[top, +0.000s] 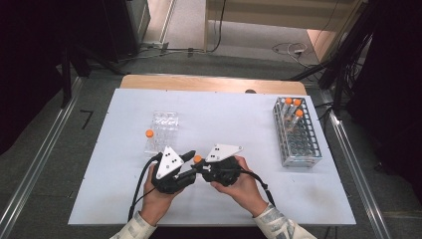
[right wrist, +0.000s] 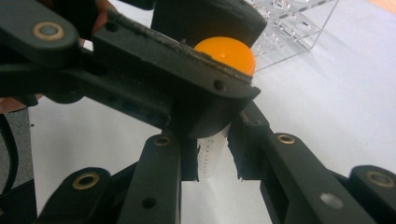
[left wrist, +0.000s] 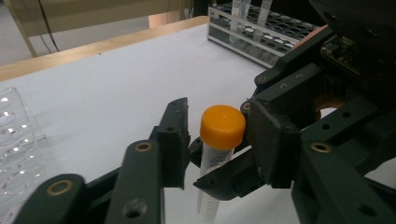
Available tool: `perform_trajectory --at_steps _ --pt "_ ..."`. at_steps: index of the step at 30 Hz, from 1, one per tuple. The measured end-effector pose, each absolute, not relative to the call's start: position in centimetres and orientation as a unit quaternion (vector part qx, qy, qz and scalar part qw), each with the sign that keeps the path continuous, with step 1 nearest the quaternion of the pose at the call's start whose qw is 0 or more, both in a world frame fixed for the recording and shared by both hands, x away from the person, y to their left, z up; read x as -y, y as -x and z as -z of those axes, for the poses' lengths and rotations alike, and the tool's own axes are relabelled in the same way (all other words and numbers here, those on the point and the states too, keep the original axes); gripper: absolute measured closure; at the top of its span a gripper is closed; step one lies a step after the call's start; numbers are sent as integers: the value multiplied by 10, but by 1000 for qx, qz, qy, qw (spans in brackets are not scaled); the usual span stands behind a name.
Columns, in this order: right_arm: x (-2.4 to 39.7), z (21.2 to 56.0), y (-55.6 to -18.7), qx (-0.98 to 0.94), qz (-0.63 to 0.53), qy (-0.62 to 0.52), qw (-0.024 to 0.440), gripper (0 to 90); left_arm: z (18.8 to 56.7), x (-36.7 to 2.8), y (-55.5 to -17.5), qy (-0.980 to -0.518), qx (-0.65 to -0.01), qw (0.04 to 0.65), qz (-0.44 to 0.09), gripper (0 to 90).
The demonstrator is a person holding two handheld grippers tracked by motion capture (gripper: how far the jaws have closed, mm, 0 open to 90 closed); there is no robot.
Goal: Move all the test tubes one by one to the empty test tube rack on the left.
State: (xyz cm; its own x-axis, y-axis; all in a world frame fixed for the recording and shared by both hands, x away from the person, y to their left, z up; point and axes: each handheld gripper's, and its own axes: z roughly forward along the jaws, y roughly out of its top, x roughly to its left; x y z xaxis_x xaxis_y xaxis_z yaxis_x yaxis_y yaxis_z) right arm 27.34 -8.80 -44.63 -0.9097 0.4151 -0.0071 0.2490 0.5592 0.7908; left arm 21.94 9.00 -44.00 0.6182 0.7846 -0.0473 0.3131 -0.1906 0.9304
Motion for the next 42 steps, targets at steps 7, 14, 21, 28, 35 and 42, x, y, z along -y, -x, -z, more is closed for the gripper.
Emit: perform_trajectory --at_steps 7,14,21,28,35,42 --pt "87 447 -274 -878 -429 -189 96 719 441 -90 -219 -739 -369 515 -230 690" --pt "88 446 -273 -877 -432 -189 93 699 439 -92 -220 -737 -369 520 -224 700" --pt "91 444 -273 -872 -441 -194 91 401 429 -105 -227 -721 -385 530 -225 700" --pt "94 441 -273 -866 -450 -199 94 347 411 -132 -237 -690 -413 555 -213 700" --pt "94 441 -274 -866 -448 -203 93 349 399 -150 -241 -668 -428 566 -225 700" --pt "95 441 -275 -866 -447 -204 94 351 391 -163 -243 -653 -436 570 -243 700"
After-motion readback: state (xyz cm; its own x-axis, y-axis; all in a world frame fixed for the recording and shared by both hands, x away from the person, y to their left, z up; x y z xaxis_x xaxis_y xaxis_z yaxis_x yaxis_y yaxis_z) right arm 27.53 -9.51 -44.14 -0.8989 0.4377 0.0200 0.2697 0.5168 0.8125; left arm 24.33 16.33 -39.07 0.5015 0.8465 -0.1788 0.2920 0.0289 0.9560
